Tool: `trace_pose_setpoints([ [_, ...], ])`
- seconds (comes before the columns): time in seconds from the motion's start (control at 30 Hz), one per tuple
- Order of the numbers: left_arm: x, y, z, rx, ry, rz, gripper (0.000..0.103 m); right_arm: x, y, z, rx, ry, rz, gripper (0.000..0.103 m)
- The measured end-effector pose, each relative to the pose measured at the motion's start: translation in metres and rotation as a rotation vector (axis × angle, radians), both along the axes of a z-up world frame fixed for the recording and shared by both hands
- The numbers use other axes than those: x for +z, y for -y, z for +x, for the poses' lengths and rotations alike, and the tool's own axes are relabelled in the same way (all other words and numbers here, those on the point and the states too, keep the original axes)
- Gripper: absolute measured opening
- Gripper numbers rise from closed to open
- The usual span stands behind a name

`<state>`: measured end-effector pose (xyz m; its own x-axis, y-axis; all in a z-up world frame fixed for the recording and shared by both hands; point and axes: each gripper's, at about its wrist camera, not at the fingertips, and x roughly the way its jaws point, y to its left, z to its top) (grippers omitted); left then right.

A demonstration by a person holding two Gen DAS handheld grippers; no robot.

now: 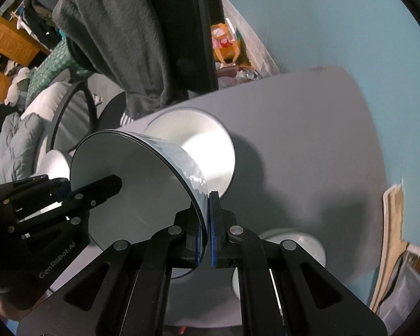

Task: Organize plates and bowls

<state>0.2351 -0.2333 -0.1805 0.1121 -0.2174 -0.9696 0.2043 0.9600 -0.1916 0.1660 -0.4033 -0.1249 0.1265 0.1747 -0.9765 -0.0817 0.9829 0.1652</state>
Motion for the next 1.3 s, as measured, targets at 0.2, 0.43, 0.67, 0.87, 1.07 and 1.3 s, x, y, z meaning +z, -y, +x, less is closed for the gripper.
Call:
trace_pose_setpoints([
  [0.2, -0.011, 0.008, 0.015, -0.004, -0.023, 0.045, 0.008, -0.011, 0.011, 0.018, 0.002, -0.046, 0.011, 0.005],
  [0.43, -0.026, 0.011, 0.024, 0.006, -0.046, 0.064, 0.008, -0.021, 0.016, 0.030, 0.002, -0.073, 0.011, 0.005],
  [0.67, -0.027, 0.014, 0.030, -0.020, -0.030, 0.103, 0.010, -0.030, 0.016, 0.036, 0.016, -0.114, -0.004, 0.006],
  [0.87, -0.041, 0.011, 0.026, -0.023, -0.069, 0.111, 0.010, -0.029, 0.015, 0.040, 0.025, -0.134, -0.010, 0.011],
  [1.07, -0.042, 0.012, 0.020, -0.015, -0.073, 0.096, 0.012, -0.029, 0.015, 0.039, 0.032, -0.129, -0.013, 0.011],
  [1.3, -0.035, 0.008, 0.018, 0.006, -0.064, 0.082, 0.019, -0.021, 0.017, 0.036, 0.017, -0.114, -0.017, 0.028],
])
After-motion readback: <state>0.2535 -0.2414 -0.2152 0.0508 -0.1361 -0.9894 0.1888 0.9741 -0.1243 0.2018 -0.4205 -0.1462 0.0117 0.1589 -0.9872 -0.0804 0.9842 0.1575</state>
